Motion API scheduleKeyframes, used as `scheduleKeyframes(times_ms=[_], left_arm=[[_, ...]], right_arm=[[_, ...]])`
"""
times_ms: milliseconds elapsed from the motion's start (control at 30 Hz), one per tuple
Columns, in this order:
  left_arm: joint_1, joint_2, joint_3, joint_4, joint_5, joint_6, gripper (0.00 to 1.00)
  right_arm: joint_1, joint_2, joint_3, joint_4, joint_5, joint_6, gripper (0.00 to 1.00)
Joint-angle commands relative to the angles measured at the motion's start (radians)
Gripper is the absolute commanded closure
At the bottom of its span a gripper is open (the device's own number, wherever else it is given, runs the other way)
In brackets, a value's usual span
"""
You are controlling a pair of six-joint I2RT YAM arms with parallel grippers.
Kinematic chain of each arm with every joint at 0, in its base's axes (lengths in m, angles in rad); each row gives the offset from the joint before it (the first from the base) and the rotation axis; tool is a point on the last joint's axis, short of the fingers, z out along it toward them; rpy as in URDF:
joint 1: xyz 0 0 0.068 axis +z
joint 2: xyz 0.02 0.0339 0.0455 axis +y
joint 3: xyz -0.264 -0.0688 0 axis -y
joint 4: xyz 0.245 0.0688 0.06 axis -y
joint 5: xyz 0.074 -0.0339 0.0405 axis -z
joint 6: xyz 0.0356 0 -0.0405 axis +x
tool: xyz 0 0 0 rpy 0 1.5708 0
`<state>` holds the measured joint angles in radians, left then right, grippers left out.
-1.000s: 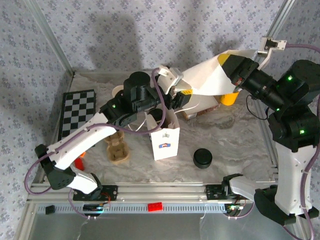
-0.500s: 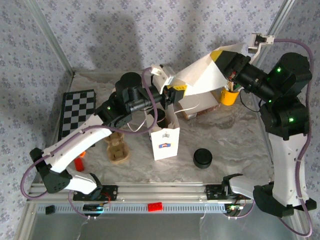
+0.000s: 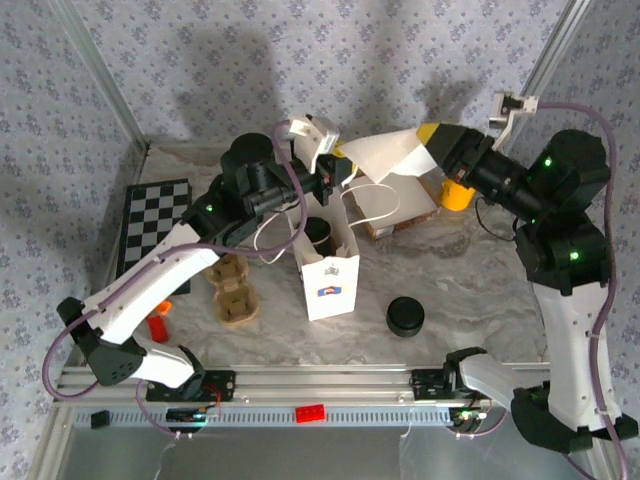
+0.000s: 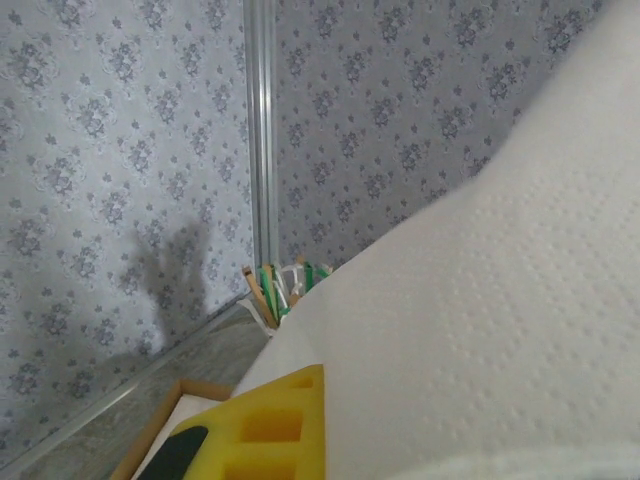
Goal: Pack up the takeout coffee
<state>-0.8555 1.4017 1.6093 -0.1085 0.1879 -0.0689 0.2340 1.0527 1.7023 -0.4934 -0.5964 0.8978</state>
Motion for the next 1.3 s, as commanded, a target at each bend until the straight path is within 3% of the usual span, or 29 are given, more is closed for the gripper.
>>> scheduleKeyframes(times_ms=[0, 233, 400, 533, 767, 933, 1167, 1267], left_arm=[[0.028, 0.001, 0.093, -0.085, 0.053, 0.014, 1.0], [0.092, 0.041, 0.283, -0.395, 0.071, 0.098, 1.0], [0.125, 0.039, 0.356, -0.538, 0.071, 0.15, 1.0], [0.128, 0.017, 0.367, -0.565, 0.072, 0.175, 1.0], [0.127, 0.002, 0.374, -0.613, 0.097, 0.149, 1.0], [0.127, -0.011, 0.366, -0.617, 0.121, 0.133, 1.0], [0.124, -0.022, 0.373, -0.626, 0.16, 0.102, 1.0], [0.119, -0.027, 0.373, -0.628, 0.163, 0.092, 1.0]], right_arm=[[0.019, -0.051, -0.076, -0.001, -0.04, -0.056, 0.73], [0.152, -0.126, -0.168, -0.158, -0.097, -0.32, 0.55], [0.236, -0.113, -0.119, -0.297, 0.005, -0.467, 0.42], [0.298, -0.042, -0.058, -0.322, 0.117, -0.595, 0.34], [0.475, 0.13, 0.001, -0.295, 0.336, -0.901, 0.12], [0.501, 0.139, -0.014, -0.208, 0.348, -1.093, 0.0], [0.501, 0.119, -0.111, -0.075, 0.411, -1.287, 0.0], [0.473, 0.113, -0.13, 0.003, 0.337, -1.289, 0.0]])
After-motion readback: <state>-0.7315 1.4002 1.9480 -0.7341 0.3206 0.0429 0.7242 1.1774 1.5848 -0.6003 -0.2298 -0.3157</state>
